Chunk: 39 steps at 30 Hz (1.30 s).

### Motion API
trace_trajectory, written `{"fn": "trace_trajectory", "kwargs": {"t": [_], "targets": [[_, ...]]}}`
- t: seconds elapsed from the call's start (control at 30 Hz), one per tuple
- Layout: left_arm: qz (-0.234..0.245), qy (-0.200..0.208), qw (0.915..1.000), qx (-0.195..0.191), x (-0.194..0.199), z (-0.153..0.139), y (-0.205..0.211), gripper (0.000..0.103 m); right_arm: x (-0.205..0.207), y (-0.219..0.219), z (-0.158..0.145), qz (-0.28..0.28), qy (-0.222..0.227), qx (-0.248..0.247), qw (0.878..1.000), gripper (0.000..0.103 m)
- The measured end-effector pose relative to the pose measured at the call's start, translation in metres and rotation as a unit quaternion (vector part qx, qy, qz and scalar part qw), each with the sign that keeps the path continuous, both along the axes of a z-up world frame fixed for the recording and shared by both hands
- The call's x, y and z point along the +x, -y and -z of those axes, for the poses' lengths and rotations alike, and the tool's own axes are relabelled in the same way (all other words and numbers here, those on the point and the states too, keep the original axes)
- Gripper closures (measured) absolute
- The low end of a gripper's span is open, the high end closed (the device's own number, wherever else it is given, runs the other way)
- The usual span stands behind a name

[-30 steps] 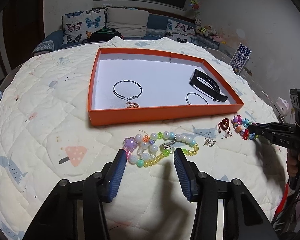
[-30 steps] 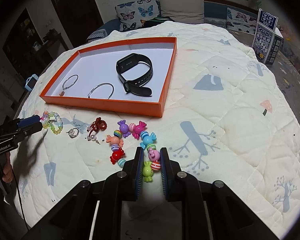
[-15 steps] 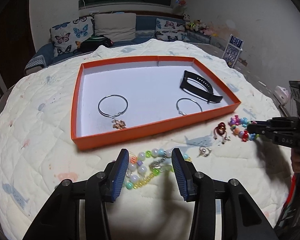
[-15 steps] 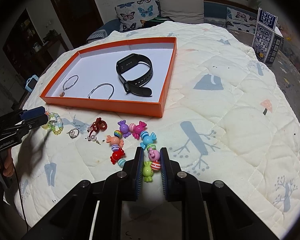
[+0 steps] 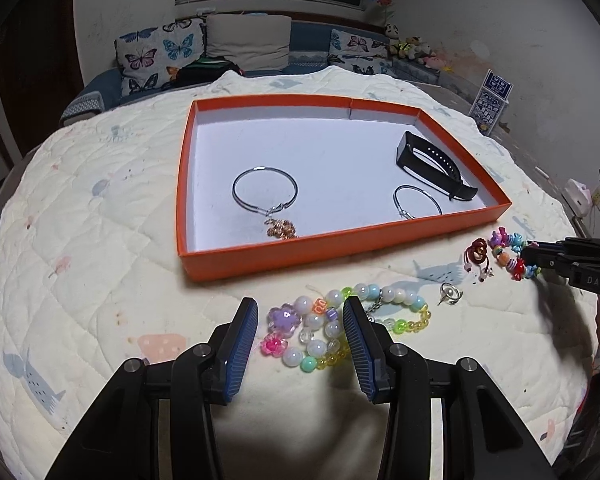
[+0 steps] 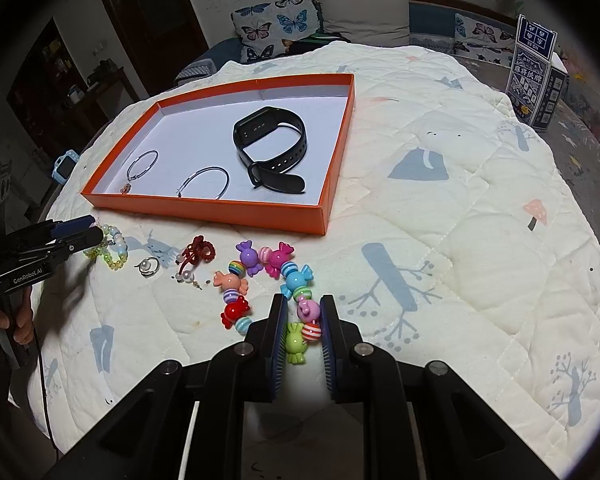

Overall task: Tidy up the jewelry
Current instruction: 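Lower the left tool onto the pastel bead bracelet and close it, then carry the pastel bracelet with the left tool into the tray while the right carries the candy bracelet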

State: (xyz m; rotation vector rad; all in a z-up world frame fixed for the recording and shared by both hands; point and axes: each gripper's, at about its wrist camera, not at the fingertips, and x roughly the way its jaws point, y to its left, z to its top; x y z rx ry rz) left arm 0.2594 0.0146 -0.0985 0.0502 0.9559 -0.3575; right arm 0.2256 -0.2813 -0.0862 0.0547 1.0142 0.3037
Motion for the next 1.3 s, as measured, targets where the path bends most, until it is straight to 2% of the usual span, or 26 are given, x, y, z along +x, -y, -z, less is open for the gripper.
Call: {"fn": "trace_trajectory", "kwargs": {"t": [0.3, 0.47, 0.63, 0.83, 0.97, 1.07, 1.3], "targets": [[-0.002, 0.003, 0.9991, -0.042, -0.004, -0.007, -0.025, 0.055, 0.0, 0.0, 0.0, -0.001, 0.0, -0.002, 1.0, 0.084], [0.005, 0.002, 0.9997, -0.026, 0.001, -0.006, -0.032, 0.07, 0.0, -0.001, 0.0, -0.001, 0.0, -0.003, 1.0, 0.084], [0.035, 0.005, 0.9994, -0.003, 0.0, -0.003, -0.024, 0.071, 0.0, -0.001, 0.0, -0.001, -0.001, -0.001, 1.0, 0.084], [0.057, 0.016, 0.9982, 0.005, -0.002, -0.001, -0.016, 0.072, 0.001, -0.001, 0.0, -0.001, -0.001, -0.001, 1.0, 0.084], [0.071, 0.025, 0.997, 0.017, -0.006, -0.001, -0.009, 0.079, 0.001, -0.002, 0.0, -0.001, -0.001, -0.002, 1.0, 0.084], [0.076, 0.026, 0.9964, 0.024, -0.007, -0.002, -0.005, 0.087, 0.002, -0.002, 0.0, 0.0, -0.001, -0.002, 1.0, 0.084], [0.051, 0.036, 0.9979, 0.017, -0.015, -0.009, -0.006, 0.087, 0.001, -0.002, -0.002, 0.002, 0.002, 0.007, 1.0, 0.084]]}}
